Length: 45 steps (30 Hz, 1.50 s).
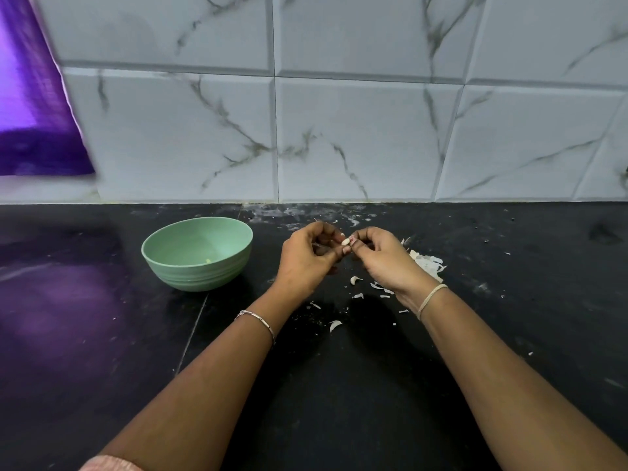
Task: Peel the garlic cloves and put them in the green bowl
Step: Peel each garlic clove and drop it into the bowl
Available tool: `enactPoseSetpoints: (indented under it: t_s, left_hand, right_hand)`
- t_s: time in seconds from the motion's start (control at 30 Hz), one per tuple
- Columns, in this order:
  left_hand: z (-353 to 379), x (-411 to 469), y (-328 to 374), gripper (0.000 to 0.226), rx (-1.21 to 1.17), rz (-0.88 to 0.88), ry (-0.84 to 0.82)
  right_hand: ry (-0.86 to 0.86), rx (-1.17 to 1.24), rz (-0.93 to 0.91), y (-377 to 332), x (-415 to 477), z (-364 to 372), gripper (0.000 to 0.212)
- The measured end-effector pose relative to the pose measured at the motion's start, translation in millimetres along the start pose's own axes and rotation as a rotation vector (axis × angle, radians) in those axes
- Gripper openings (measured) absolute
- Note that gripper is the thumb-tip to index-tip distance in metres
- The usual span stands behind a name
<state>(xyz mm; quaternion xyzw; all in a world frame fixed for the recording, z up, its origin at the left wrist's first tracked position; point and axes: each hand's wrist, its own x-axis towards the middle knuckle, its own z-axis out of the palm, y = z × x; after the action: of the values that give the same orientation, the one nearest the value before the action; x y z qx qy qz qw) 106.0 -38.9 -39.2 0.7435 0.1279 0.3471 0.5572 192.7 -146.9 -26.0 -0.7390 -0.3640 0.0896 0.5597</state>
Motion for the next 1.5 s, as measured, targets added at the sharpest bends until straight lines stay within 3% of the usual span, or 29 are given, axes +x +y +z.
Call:
enactPoseSetpoints:
  t_s: [0.3,0.4,0.53,0.73,0.93,1.13,1.27,1.33,1.43,1.5]
  left_hand:
    - [6.1,-3.7,1.3,0.016,-0.017,0.027,-0.031]
    - [6.6,-2.9,5.9,0.016,-0.183,-0.011,-0.003]
    - [-0.4,-3.4,8.6,0.010,-0.417,-0.138,-0.032]
    - [-3.1,-3.5,6.0,0.017,-0.495,-0.281,-0.090]
    - [-3.4,-4.0,8.3,0.022,-0.505,-0.309,-0.134]
    - [-2.3,-4.9,8.9,0.012,-0.498,-0.311,-0.129]
    - [-0.9,-4.5,8.4,0.015,-0.475,-0.294,-0.094]
    - [0.5,-4.5,8.0,0.015,-0.458,-0.278,-0.067]
    - [2.0,-4.1,6.8,0.015,-0.414,-0.236,-0.031]
    - [2.2,-4.0,6.0,0.017,-0.385,-0.213,-0.012]
  right_hand:
    - [0.038,-0.510,-0.077,6.7,4.6,-6.7,0.012]
    - [0.106,-0.703,-0.067,8.2,3.4,-20.1,0.016]
    - [0.145,-0.758,-0.031,15.9,6.2,-51.2,0.007]
    - [0.181,-0.684,0.006,13.1,5.4,-67.6,0.006]
    - [0.225,-0.675,0.015,14.2,5.6,-72.6,0.025]
    - [0.230,-0.692,-0.023,20.3,7.8,-71.7,0.026]
    - [0.254,-0.679,-0.050,13.8,6.6,-68.4,0.012]
    - [0.235,-0.572,-0.067,8.7,6.1,-59.6,0.015]
    - [0.064,-0.169,-0.049,0.1,2.7,-37.9,0.008]
    - [0.004,-0.050,-0.058,-1.4,0.5,-25.1,0.004]
